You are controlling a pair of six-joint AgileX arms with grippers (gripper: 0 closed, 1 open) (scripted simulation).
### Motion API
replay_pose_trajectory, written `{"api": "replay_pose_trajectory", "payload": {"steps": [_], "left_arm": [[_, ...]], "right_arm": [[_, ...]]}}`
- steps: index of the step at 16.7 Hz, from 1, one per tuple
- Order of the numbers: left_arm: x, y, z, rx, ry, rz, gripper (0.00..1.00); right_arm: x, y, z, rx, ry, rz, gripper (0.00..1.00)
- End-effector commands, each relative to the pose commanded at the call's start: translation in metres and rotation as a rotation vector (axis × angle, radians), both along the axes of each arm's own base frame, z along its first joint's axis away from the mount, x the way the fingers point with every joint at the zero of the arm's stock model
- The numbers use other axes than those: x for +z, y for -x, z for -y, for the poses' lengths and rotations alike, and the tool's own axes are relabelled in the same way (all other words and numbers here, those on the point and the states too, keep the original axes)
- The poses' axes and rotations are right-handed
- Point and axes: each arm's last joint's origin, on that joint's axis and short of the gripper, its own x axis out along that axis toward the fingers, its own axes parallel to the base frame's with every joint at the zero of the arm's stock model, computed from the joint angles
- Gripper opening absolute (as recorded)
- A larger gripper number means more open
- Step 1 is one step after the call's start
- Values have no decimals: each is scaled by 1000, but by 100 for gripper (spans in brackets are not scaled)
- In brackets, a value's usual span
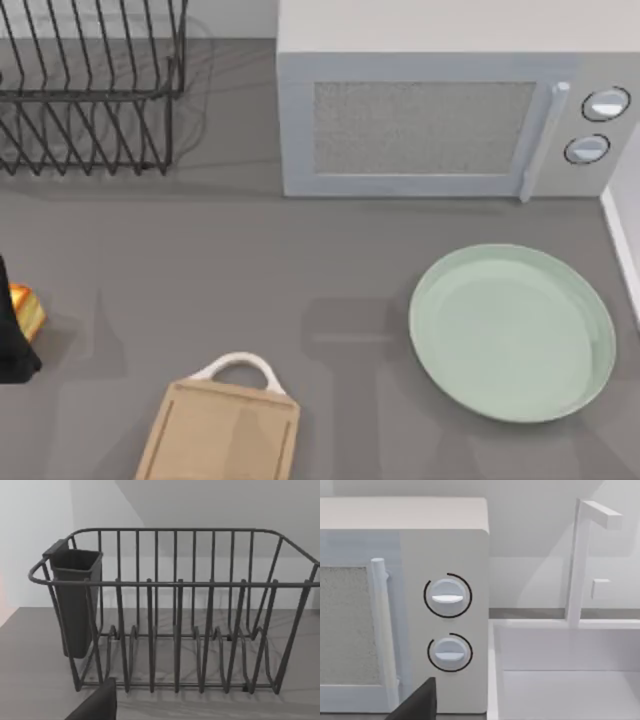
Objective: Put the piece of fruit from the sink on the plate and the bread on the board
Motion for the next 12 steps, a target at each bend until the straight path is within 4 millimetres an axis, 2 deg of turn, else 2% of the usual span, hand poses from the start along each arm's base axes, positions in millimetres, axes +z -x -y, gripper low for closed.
{"api": "replay_pose_trajectory", "payload": {"steps": [7, 9, 12], "left_arm": [[0, 0, 0, 0, 0, 0, 100], [0, 0, 0, 0, 0, 0, 100], [0, 0, 0, 0, 0, 0, 100]], "right_arm": [[2, 0, 0, -2, 2, -7, 100], [12, -1, 1, -12, 11, -42, 100], [39, -6, 4, -37, 36, -151, 100]]}}
